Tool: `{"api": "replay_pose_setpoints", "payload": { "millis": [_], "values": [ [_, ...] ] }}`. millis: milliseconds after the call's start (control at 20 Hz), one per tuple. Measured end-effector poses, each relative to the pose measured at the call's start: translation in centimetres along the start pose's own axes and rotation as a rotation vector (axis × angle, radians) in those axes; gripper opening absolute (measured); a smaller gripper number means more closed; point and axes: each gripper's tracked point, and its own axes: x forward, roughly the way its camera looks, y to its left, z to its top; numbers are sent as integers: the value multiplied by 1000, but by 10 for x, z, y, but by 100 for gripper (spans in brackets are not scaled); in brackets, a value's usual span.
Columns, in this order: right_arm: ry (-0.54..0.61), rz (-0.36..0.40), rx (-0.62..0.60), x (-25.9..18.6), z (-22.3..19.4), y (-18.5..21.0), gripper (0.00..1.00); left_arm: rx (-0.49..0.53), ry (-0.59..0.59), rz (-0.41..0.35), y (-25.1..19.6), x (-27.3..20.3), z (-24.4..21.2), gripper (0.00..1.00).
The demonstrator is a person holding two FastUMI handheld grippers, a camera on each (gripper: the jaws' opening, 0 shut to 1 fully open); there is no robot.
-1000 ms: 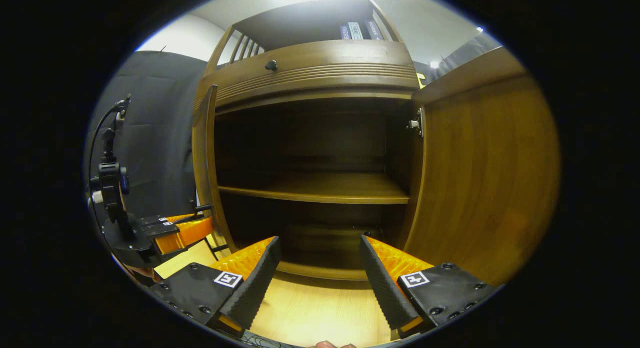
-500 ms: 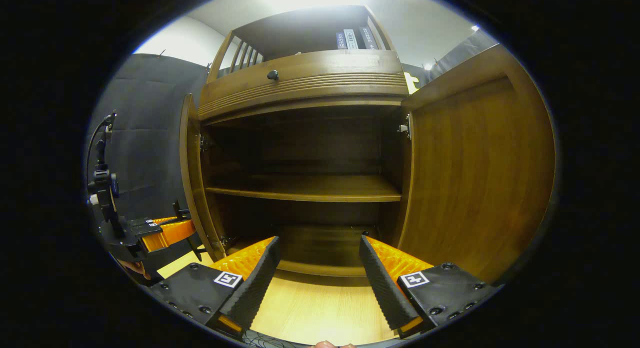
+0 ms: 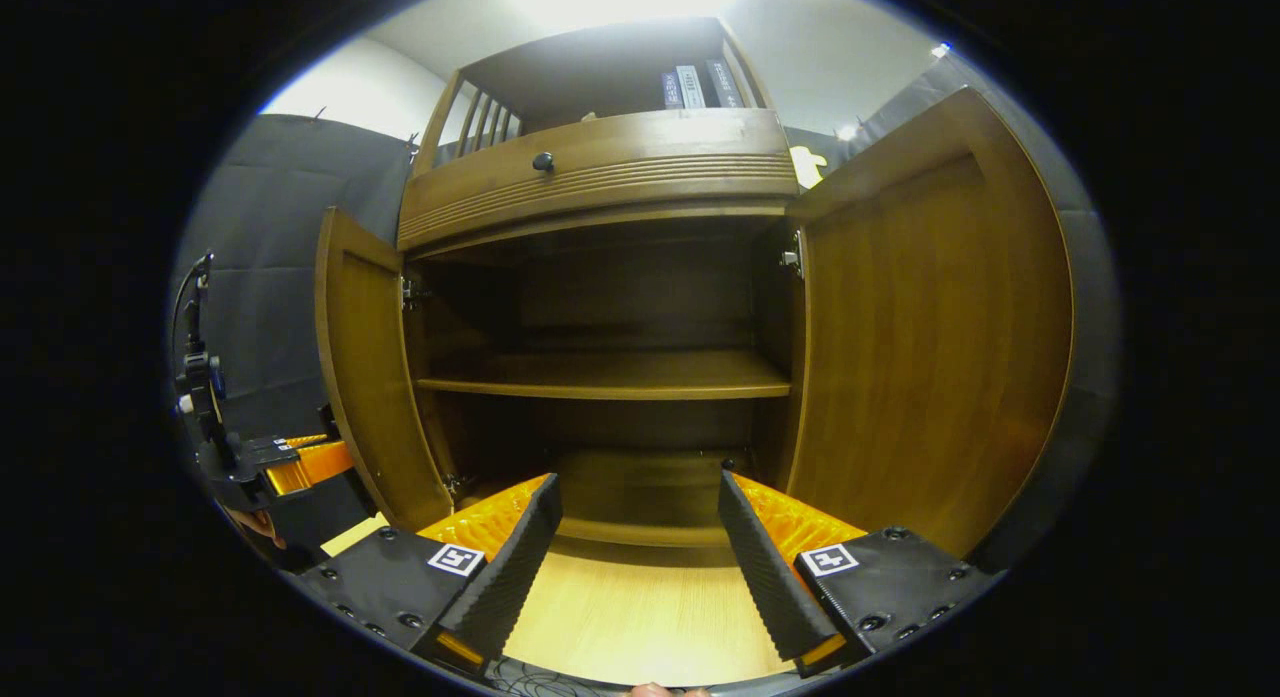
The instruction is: Open the right door of the double-door shoe cabinet with the right hand, and open the left door with the left hand.
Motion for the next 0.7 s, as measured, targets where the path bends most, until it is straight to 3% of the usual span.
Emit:
{"api": "replay_pose_setpoints", "payload": {
  "millis": [500,700],
  "values": [
    [26,-27,-19,-9,-2,-1,97,11,-25,-94,59,-30,-1,4],
    [32,-38,-43,-8,-1,-6,96,33,-41,-88,89,-34,0,3]
  ]
}}
